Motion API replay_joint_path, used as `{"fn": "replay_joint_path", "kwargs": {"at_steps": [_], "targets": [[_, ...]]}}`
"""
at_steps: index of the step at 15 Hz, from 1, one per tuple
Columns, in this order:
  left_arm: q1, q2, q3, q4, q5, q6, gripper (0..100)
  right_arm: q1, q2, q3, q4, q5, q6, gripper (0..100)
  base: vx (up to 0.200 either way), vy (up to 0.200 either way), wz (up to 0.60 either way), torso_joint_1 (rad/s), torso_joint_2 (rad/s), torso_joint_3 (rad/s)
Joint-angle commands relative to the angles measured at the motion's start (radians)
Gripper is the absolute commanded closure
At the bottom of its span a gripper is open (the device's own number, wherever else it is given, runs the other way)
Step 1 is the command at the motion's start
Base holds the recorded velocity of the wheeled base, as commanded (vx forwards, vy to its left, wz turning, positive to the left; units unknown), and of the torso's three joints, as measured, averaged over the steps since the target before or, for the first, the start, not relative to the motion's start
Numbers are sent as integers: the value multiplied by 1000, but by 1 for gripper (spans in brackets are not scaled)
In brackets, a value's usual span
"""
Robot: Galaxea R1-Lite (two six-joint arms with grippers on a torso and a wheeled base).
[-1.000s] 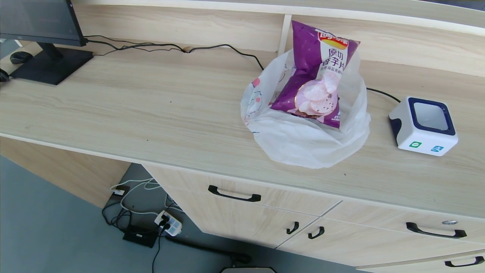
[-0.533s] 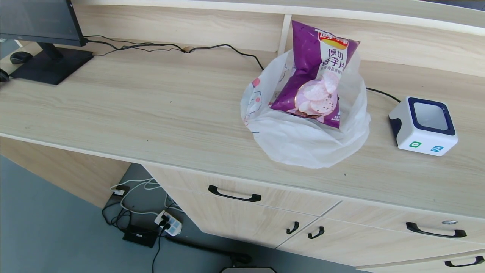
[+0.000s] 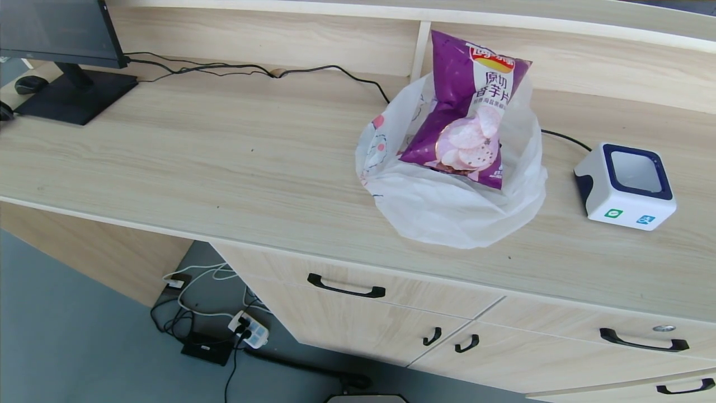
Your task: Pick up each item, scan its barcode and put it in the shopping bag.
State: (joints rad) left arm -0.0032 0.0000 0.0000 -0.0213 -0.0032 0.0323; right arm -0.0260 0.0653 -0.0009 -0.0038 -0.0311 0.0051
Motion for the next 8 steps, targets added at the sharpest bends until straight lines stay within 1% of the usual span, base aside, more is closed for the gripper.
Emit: {"fn": "replay_joint_path", "kwargs": {"at_steps": [1,8], "targets": [[0,0,0,0,0,-2,0,23,-64,1,1,-3,16,0,0,0,0,0,0,0],[2,2,0,-2,2,-9,0,23,-64,1,1,-3,24,0,0,0,0,0,0,0]]}}
